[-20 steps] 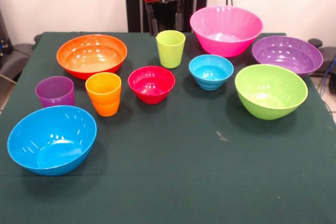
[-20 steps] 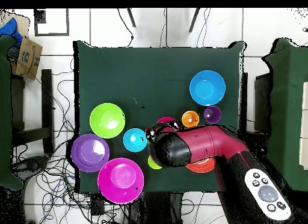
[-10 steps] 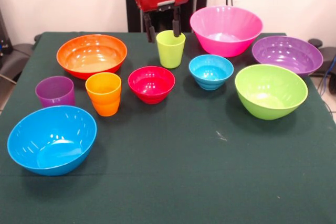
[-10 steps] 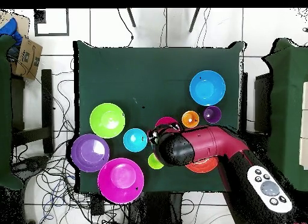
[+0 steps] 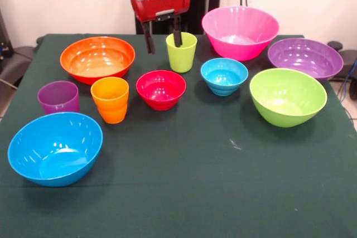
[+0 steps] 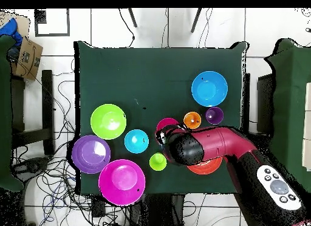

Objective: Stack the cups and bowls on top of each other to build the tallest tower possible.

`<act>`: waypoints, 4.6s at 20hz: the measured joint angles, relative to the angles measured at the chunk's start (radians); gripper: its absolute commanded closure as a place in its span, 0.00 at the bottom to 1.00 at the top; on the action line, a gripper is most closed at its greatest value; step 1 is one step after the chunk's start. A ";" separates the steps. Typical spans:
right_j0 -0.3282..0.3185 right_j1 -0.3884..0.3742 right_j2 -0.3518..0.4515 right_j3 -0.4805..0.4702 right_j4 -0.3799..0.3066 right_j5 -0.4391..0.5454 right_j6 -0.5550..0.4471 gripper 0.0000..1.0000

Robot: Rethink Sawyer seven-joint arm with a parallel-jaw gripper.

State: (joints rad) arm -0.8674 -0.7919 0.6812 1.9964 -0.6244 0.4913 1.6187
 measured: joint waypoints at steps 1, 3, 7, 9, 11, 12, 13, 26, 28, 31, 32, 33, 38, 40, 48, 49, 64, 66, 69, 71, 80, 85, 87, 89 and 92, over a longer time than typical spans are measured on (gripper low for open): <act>-0.001 0.006 0.000 -0.005 -0.007 0.000 0.000 0.00; -0.001 0.011 0.000 -0.010 -0.013 0.000 0.000 0.00; 0.003 0.017 0.002 -0.018 -0.031 0.000 0.000 0.00; 0.008 0.013 0.002 -0.019 -0.036 0.000 0.000 0.00; 0.013 0.009 0.002 -0.019 -0.041 0.000 0.000 0.00; 0.019 0.003 0.002 -0.019 -0.045 0.000 0.000 0.00; 0.023 -0.003 0.002 -0.018 -0.048 0.000 0.000 0.00; 0.044 -0.106 0.002 -0.017 -0.054 0.000 0.000 0.00; 0.041 -0.113 0.002 -0.016 -0.054 0.000 0.000 0.00; 0.032 -0.121 0.002 -0.012 -0.054 0.000 0.000 0.00; 0.025 -0.122 0.002 -0.006 -0.054 0.000 0.000 0.00; 0.021 -0.121 0.002 -0.002 -0.054 0.000 0.000 0.00; 0.001 -0.121 0.002 0.025 -0.055 0.000 0.000 0.00; -0.002 -0.121 0.002 0.033 -0.056 0.000 0.000 0.00; -0.008 -0.121 0.002 0.077 -0.058 0.000 0.000 0.00; -0.008 -0.121 0.002 0.080 -0.058 0.000 0.000 0.00; -0.027 -0.157 0.002 0.143 -0.058 0.000 0.000 0.00; -0.031 -0.161 0.002 0.147 -0.058 0.000 0.000 0.00; -0.037 -0.168 0.002 0.155 -0.059 0.000 0.000 0.00; -0.042 -0.170 0.002 0.161 -0.060 -0.001 0.000 0.00; -0.046 -0.170 -0.005 0.185 -0.061 -0.031 0.000 0.00; -0.046 -0.180 -0.008 0.200 -0.061 -0.041 0.000 0.00; -0.045 -0.186 -0.010 0.205 -0.061 -0.045 0.000 0.00; -0.045 -0.190 -0.013 0.209 -0.061 -0.049 0.000 0.00; -0.042 -0.192 -0.022 0.213 -0.061 -0.058 0.000 0.00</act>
State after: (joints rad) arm -0.9097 -0.9834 0.6596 2.2093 -0.6850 0.4331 1.6187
